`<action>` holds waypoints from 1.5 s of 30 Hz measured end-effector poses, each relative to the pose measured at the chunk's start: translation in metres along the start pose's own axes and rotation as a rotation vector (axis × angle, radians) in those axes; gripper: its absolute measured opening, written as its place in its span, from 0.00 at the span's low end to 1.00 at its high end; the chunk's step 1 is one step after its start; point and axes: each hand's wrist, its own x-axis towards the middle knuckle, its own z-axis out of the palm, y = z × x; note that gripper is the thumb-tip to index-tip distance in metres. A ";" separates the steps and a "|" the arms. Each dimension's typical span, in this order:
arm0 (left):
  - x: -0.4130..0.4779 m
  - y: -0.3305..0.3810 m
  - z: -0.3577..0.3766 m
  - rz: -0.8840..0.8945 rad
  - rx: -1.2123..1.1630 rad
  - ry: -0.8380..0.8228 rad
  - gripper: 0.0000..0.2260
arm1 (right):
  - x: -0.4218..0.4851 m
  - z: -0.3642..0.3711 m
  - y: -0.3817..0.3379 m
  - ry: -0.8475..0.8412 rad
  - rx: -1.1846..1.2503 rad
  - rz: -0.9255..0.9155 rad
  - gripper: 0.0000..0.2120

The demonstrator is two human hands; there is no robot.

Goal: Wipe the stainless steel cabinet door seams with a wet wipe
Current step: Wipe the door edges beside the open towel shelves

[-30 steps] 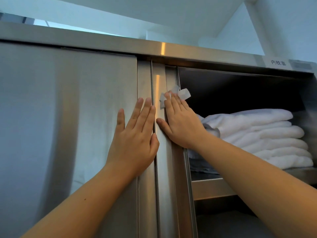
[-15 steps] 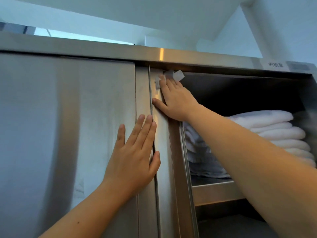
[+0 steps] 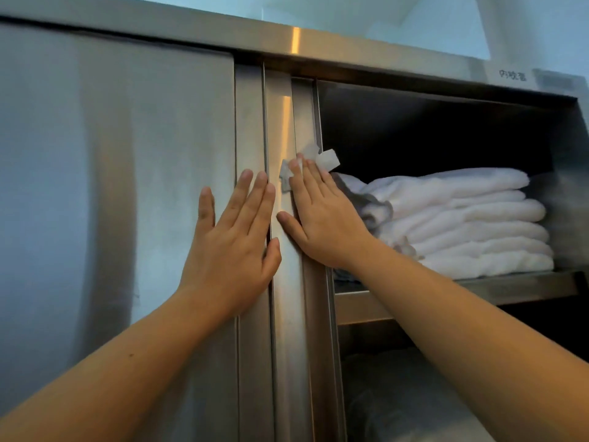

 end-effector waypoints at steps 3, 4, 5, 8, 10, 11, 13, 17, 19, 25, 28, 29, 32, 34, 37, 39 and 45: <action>-0.013 0.008 0.004 0.000 -0.007 0.002 0.27 | -0.021 0.008 -0.008 -0.022 0.032 0.022 0.34; -0.018 0.010 0.005 0.001 -0.011 0.008 0.27 | -0.029 0.011 -0.011 -0.026 0.038 0.024 0.34; -0.023 0.012 0.006 0.001 -0.014 0.016 0.26 | -0.038 0.013 -0.015 -0.028 0.037 0.021 0.34; -0.038 0.018 0.007 0.017 -0.006 0.045 0.25 | -0.063 0.021 -0.028 -0.035 0.041 0.015 0.33; -0.047 0.020 0.009 0.025 -0.009 0.050 0.24 | -0.074 0.024 -0.035 -0.030 0.047 0.024 0.33; -0.050 0.020 0.009 0.027 -0.014 0.049 0.24 | -0.077 0.025 -0.036 -0.029 0.045 0.025 0.33; -0.054 0.021 0.009 0.028 -0.022 0.040 0.24 | -0.076 0.022 -0.034 -0.049 0.022 0.007 0.34; -0.056 0.020 0.008 0.035 0.002 0.037 0.24 | -0.046 0.008 -0.020 -0.079 -0.001 0.020 0.34; -0.056 0.020 0.008 0.047 0.005 0.045 0.24 | -0.023 0.001 -0.013 -0.060 0.009 0.047 0.33; -0.057 0.019 0.009 0.055 -0.007 0.064 0.25 | -0.044 0.007 -0.023 -0.070 0.029 0.036 0.35; -0.057 0.020 0.008 0.041 -0.027 0.040 0.25 | -0.080 0.016 -0.032 -0.130 -0.008 -0.016 0.35; -0.057 0.020 0.007 0.037 -0.034 0.029 0.25 | -0.084 0.017 -0.033 -0.144 -0.024 -0.024 0.35; -0.058 0.020 0.006 0.036 -0.039 0.013 0.25 | -0.067 0.010 -0.027 -0.146 -0.043 -0.016 0.35; -0.058 0.020 0.006 0.041 -0.031 0.013 0.25 | -0.045 0.004 -0.021 -0.118 -0.008 0.012 0.35; -0.058 0.020 0.007 0.043 -0.021 0.023 0.25 | -0.031 0.005 -0.019 -0.090 0.034 0.043 0.34; -0.058 0.020 0.008 0.042 -0.019 0.029 0.25 | -0.042 0.011 -0.023 -0.086 0.043 0.035 0.35; -0.058 0.019 0.006 0.036 -0.044 -0.011 0.25 | -0.100 0.026 -0.042 -0.092 0.039 -0.027 0.34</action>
